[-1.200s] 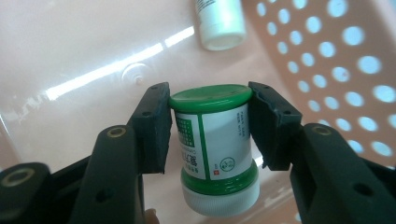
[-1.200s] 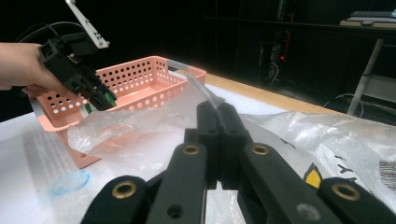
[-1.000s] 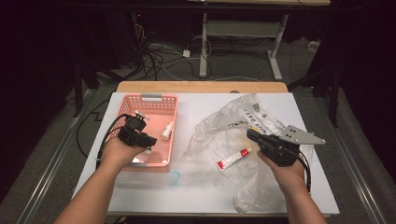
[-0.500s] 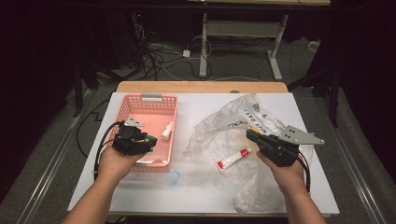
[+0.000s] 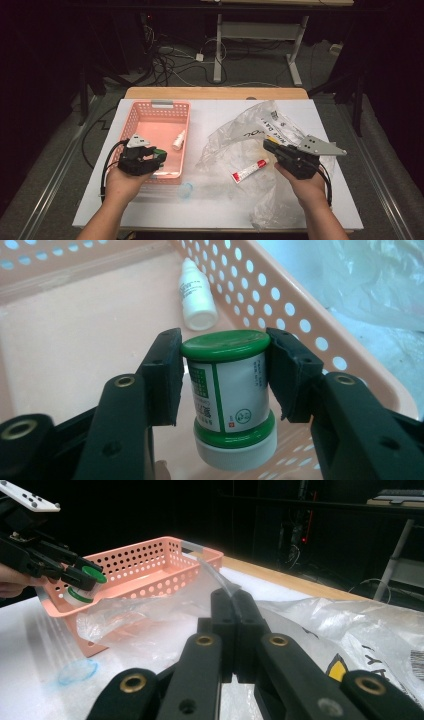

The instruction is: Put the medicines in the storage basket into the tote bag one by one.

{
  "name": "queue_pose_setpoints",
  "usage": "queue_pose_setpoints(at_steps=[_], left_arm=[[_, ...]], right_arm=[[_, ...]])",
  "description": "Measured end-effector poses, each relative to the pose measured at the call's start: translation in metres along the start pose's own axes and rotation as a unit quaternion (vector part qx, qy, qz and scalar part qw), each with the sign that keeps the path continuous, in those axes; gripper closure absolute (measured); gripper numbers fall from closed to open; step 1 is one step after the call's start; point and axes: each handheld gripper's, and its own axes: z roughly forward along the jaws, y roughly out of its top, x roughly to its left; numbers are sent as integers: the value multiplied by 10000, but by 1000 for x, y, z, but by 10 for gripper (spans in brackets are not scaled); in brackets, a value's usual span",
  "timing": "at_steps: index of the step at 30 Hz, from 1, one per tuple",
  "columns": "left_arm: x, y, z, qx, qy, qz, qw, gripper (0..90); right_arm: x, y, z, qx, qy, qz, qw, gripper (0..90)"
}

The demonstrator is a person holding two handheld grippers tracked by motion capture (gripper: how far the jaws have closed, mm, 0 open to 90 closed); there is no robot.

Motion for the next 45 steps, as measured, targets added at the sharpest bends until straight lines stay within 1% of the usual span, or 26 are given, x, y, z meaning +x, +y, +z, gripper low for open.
queue_pose_setpoints(at_steps=[5, 6, 9, 12, 20, 25, 30, 36, 40, 45], left_arm=[[-2, -3, 1, -136, -13, 16, 9999, 508], [-3, -3, 1, -178, 21, 42, 9998, 508], [-6, -3, 1, -349, 24, 24, 9994, 508], [-8, -2, 0, -455, 4, 42, 9990, 508], [-16, 6, -3, -629, -115, 136, 9979, 508], [-26, 13, -6, -720, -223, 247, 9969, 508], [-37, 19, -9, -831, -344, 346, 9953, 508], [-53, 25, -10, -910, -545, 450, 9933, 508], [-66, 29, -10, -974, -750, 523, 9910, 508], [-82, 31, -8, -996, -924, 661, 9885, 508]], right_arm=[[0, 0, 0, -11, -6, 11, 10000, 900], [0, 0, 0, -12, -7, 11, 10000, 900], [0, 0, 0, 0, -18, 7, 10000, 900], [0, -1, 1, 20, -4, 7, 10000, 900], [0, -2, 4, 47, 2, 6, 10000, 900], [0, -2, 4, 45, -2, 10, 10000, 900], [-1, -2, 3, 31, -8, 15, 10000, 900], [-1, -1, 3, 19, -3, -4, 10000, 900], [-1, -1, 2, 24, 0, 4, 10000, 900], [-1, -1, 3, 20, 2, -1, 10000, 900]])
